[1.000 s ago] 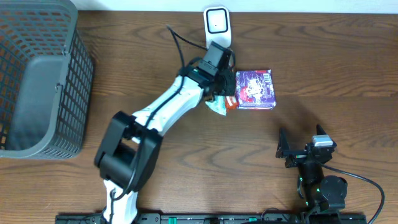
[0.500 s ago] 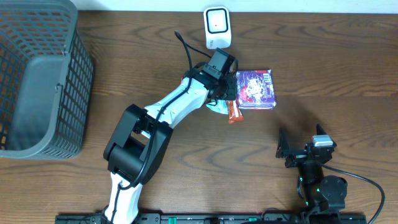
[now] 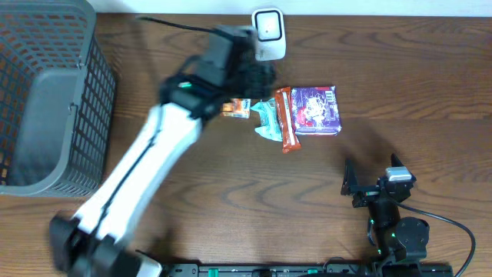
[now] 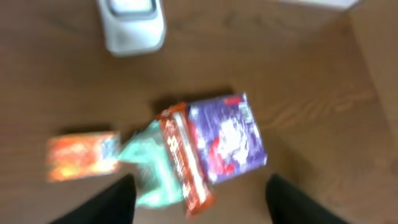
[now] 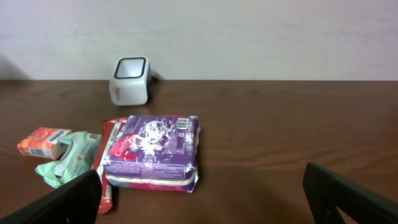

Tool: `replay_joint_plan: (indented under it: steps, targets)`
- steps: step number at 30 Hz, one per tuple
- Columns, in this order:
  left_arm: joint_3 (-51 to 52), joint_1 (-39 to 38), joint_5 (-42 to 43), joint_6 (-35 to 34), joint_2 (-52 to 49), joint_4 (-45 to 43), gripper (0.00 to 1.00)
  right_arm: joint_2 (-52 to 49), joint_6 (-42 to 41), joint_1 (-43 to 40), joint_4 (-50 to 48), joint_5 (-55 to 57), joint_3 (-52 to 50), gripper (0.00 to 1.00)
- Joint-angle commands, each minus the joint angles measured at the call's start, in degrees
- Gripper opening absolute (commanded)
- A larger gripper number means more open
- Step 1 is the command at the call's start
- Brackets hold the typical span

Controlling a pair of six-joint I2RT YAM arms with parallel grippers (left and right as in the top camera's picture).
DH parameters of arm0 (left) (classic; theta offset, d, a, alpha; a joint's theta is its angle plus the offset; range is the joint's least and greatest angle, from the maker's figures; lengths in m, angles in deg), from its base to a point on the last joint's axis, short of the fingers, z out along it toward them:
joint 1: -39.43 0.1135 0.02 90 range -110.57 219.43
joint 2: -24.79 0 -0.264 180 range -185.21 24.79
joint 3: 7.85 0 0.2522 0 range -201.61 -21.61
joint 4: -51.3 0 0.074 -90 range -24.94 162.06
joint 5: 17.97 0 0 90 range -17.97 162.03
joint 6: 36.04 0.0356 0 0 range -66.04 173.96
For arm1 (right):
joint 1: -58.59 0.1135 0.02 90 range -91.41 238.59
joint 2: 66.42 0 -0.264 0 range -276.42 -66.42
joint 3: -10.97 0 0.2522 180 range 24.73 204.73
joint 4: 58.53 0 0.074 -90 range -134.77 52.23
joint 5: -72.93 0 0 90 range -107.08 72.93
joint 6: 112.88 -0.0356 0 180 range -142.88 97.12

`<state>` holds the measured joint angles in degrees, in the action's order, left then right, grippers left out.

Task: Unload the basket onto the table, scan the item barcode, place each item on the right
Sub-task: 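Lay the red-orange bar beside the purple pack and retract the left arm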

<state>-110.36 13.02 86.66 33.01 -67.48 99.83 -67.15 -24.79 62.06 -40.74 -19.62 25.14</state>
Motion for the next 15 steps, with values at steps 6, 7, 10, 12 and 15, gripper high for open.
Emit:
replay_joint_plan:
  steps: [6, 7, 10, 12, 15]
  targets:
    - [-0.4, 11.2, -11.3, 6.0, 9.0, 24.9, 0.91, 0.1, -0.2, -0.4, 0.2, 0.3, 0.0, 0.99]
    - [-0.3, 13.1, -11.3, 4.0, 9.1, 27.3, 0.92, 0.1, -0.2, -0.4, 0.2, 0.3, 0.0, 0.99]
    - [0.3, 18.4, -11.3, 1.1, 8.9, 30.7, 0.92, 0.1, -0.2, -0.4, 0.2, 0.3, 0.0, 0.99]
    - [1.2, 21.3, -11.2, -0.9, 8.8, 31.5, 0.92, 0.1, -0.2, -0.4, 0.2, 0.3, 0.0, 0.99]
    - [1.9, 23.5, -11.3, -1.9, 8.7, 33.2, 0.98, 0.1, -0.2, -0.4, 0.2, 0.3, 0.0, 0.99]
